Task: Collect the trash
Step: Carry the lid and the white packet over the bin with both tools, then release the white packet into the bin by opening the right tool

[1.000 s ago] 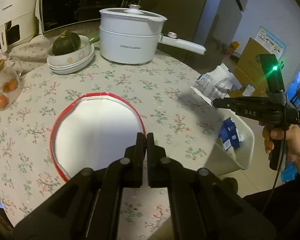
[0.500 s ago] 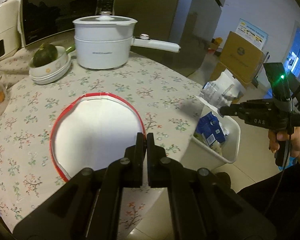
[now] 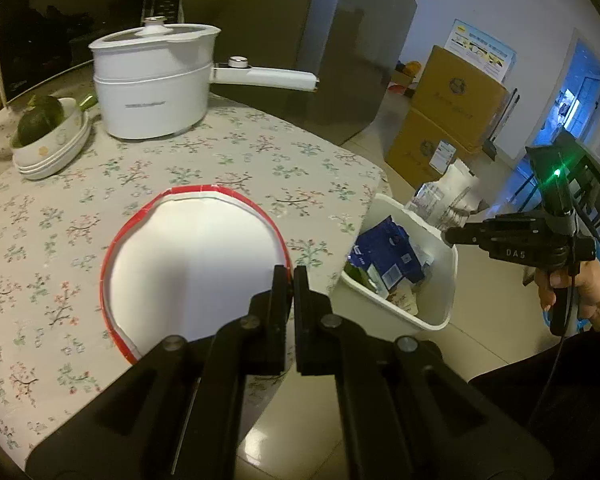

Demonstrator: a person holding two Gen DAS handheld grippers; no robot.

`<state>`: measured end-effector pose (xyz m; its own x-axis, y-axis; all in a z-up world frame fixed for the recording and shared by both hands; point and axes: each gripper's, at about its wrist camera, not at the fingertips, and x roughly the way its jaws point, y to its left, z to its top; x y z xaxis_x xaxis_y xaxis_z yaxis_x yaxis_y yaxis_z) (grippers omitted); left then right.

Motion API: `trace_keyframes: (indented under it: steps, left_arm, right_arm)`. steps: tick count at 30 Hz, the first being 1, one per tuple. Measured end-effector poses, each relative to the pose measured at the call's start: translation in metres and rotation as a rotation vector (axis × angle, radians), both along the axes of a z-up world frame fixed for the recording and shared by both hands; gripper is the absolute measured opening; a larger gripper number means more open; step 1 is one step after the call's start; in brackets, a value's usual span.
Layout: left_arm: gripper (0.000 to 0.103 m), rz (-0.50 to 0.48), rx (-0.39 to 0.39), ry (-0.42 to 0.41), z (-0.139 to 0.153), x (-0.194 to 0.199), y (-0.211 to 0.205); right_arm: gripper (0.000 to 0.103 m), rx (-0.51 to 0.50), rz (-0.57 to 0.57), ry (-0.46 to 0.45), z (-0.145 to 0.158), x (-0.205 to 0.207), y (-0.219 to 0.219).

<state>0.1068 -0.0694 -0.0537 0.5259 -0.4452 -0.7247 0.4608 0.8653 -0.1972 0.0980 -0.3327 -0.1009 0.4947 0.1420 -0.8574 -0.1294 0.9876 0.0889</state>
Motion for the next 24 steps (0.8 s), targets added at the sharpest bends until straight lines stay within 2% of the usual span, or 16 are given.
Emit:
trace_keyframes:
  steps: [8, 20, 24]
  left_arm:
    - [0.003, -0.043, 0.006, 0.014, -0.006, 0.002, -0.027]
    - [0.003, -0.115, 0.032, 0.037, -0.018, 0.002, -0.065]
    - [0.003, -0.144, 0.029, 0.048, -0.021, 0.001, -0.077]
  right_arm:
    - [0.009, 0.009, -0.049, 0.05, -0.014, -0.007, -0.031]
    - [0.009, 0.025, -0.122, 0.176, -0.043, -0.006, -0.063]
    - [0.013, 0.058, -0.145, 0.223, -0.053, -0.004, -0.071]
